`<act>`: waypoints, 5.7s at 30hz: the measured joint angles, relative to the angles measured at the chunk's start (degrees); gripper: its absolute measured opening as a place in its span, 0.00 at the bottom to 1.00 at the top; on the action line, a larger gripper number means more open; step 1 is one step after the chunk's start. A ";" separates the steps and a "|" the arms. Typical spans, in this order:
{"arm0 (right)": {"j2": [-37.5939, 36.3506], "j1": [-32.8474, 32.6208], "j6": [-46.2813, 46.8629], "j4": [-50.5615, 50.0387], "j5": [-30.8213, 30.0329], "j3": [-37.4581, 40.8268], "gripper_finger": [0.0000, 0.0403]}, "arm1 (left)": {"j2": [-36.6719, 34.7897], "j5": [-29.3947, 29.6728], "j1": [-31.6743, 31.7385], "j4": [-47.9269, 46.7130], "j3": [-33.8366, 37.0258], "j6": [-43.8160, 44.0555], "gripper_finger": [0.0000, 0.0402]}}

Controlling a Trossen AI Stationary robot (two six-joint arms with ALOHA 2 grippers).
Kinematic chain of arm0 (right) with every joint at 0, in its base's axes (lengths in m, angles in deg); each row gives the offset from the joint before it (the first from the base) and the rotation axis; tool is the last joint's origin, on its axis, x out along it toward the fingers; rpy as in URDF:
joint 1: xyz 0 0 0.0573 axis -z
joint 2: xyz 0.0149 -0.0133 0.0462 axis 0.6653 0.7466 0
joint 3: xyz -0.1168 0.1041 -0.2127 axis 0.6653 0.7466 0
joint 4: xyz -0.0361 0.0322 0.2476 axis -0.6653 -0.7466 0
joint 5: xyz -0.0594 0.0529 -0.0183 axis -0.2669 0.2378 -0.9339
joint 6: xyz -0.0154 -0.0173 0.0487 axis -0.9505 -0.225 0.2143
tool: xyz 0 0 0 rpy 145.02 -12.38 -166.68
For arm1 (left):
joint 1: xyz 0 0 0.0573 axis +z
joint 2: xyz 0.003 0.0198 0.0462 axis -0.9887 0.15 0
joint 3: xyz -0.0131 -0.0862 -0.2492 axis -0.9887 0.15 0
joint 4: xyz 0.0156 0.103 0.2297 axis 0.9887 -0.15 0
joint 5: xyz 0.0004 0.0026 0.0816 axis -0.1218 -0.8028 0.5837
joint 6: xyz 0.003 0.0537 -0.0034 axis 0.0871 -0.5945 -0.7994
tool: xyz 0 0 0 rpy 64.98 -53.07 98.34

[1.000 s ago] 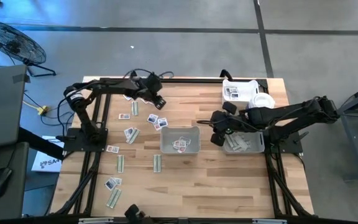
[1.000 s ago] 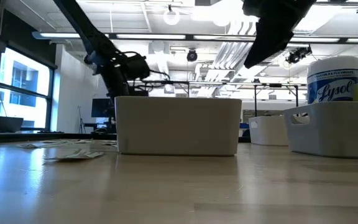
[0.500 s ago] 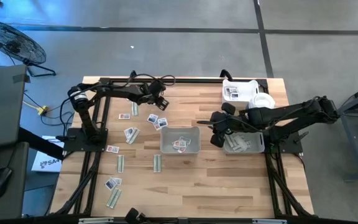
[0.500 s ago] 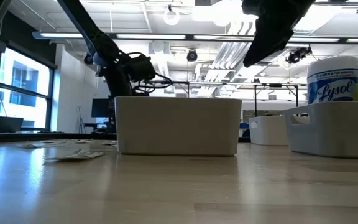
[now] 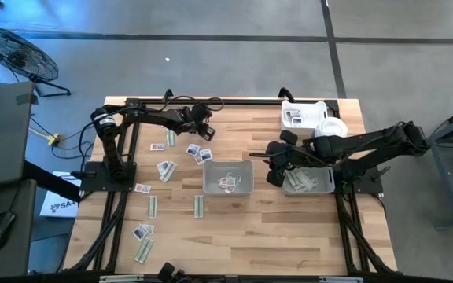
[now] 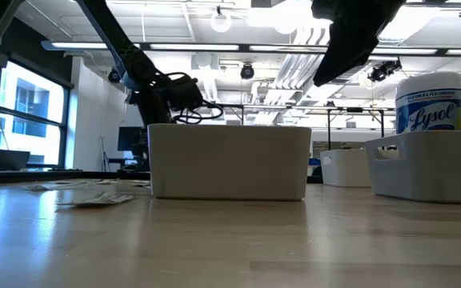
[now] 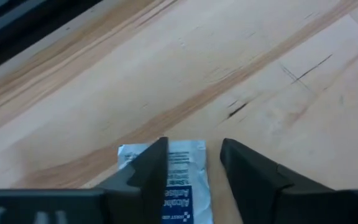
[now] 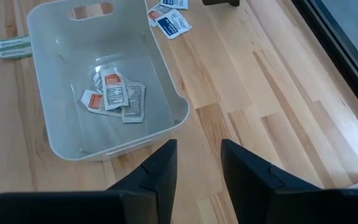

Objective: Pick & Place First Aid Supplies
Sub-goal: Put the blue pad into the white bin

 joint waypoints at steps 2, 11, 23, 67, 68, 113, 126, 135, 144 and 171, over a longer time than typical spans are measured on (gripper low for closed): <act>0.00 0.00 0.00 0.02 0.00 0.00 0.29 | 0.02 -0.32 0.00 -0.24 -0.03 -0.02 0.29; 0.00 0.00 -0.32 0.02 0.00 0.00 0.29 | -0.68 -1.25 0.04 -0.38 0.00 -1.51 0.03; 0.00 0.03 -4.35 0.05 -1.21 0.00 0.29 | -10.51 -15.89 -1.58 1.85 0.33 -12.04 0.00; 6.19 17.32 -44.96 63.77 30.89 19.69 0.49 | -9.49 -60.68 -10.73 37.91 0.15 -24.44 0.00; 6.46 16.68 -45.00 64.32 30.14 19.69 0.48 | -9.49 -60.60 -11.39 38.16 0.15 -24.42 0.00; 13.85 41.24 -6.00 -14.32 -10.27 -11.01 0.00 | -29.51 -0.22 -12.96 -2.74 0.11 -26.41 0.38; 27.33 48.09 -13.92 -14.13 2.97 -10.84 0.01 | -30.26 -15.51 -8.26 -8.77 0.36 -21.55 0.38; 27.15 48.41 -18.28 -15.20 6.62 -10.84 0.11 | -30.79 -19.34 -4.00 -6.62 8.48 -21.40 0.38; 24.47 48.39 -14.65 -23.49 -1.90 -12.76 0.29 | -30.80 -19.39 -4.02 -2.42 17.72 -24.96 0.38; 9.38 36.70 -11.88 -15.91 4.31 -13.11 0.22 | -18.71 -27.31 -4.00 2.38 22.26 -45.53 0.37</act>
